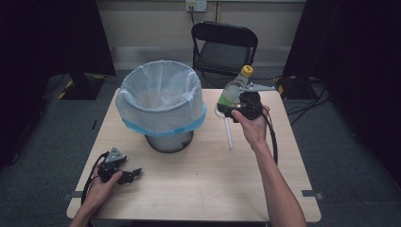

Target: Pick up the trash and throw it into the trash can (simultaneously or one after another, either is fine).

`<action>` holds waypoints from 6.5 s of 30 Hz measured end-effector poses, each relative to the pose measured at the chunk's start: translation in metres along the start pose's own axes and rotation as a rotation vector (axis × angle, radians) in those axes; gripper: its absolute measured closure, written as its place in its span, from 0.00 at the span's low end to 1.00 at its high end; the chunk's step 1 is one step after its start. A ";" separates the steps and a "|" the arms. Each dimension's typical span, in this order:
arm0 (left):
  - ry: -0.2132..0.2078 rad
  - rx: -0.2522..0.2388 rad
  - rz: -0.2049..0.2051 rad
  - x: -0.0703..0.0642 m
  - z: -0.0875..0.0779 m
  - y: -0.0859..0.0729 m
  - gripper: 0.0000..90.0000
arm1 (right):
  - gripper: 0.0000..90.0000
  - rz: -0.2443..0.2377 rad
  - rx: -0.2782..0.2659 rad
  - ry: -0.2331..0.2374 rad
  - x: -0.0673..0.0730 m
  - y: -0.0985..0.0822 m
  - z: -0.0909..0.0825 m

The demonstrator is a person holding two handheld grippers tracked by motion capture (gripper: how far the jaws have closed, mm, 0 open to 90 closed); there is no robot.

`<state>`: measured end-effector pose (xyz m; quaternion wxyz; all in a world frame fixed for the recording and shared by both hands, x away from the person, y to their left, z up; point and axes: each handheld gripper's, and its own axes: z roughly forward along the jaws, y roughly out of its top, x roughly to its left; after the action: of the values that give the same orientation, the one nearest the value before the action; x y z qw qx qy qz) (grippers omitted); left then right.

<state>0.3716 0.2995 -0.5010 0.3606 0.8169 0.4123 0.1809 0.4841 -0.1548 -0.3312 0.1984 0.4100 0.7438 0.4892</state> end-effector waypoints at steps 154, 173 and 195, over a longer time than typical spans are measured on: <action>-0.005 0.003 0.009 0.001 -0.001 0.000 0.16 | 0.41 0.010 -0.093 0.114 0.009 0.039 0.018; -0.001 0.005 0.008 0.000 -0.001 0.000 0.16 | 0.60 0.054 0.074 0.046 -0.017 -0.025 0.022; -0.001 0.006 0.009 0.001 -0.001 0.000 0.16 | 0.63 0.063 0.309 -0.060 -0.029 -0.090 0.044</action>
<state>0.3712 0.3004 -0.5006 0.3576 0.8198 0.4090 0.1808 0.4946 -0.1702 -0.4336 0.1397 0.4733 0.7906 0.3625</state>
